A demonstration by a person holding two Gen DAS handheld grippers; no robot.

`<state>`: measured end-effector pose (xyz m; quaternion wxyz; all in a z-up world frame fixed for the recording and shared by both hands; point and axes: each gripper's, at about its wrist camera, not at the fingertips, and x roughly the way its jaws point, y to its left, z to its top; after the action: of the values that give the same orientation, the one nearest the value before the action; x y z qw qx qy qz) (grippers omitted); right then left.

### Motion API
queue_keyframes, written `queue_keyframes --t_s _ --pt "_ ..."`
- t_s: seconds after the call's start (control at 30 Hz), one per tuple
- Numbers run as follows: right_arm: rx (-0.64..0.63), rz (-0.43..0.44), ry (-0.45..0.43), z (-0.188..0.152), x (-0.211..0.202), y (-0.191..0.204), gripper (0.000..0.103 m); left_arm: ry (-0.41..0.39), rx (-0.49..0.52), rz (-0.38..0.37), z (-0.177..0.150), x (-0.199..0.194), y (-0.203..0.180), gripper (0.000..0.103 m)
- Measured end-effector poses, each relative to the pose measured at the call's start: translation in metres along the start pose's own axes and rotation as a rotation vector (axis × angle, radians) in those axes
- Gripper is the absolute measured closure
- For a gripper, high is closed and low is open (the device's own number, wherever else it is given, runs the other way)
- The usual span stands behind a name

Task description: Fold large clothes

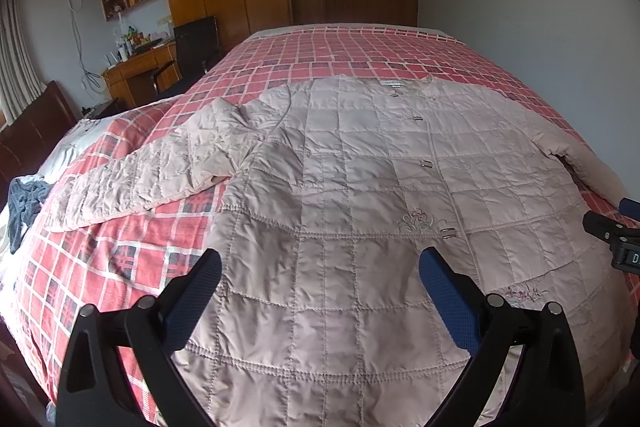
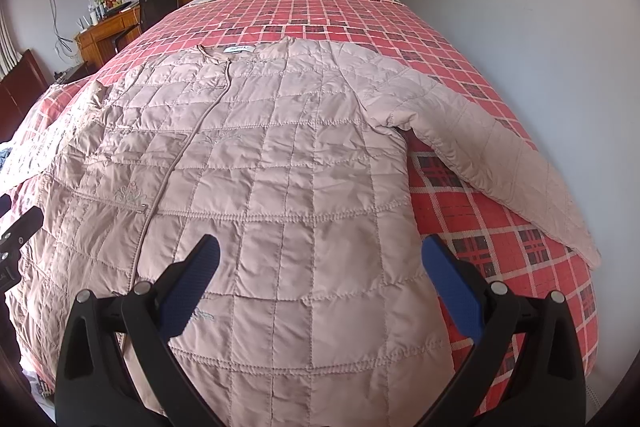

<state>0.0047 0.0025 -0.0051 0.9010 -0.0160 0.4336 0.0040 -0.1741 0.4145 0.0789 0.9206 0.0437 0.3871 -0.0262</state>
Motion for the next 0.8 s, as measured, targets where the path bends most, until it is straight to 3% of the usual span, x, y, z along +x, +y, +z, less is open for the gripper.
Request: queue_keyframes --t_s 0.8 --pt "0.004 -0.005 -0.004 0.0006 -0.0019 -0.0024 0.003 0.004 -0.005 0.002 0.0001 -0.0002 0.0029 0.004"
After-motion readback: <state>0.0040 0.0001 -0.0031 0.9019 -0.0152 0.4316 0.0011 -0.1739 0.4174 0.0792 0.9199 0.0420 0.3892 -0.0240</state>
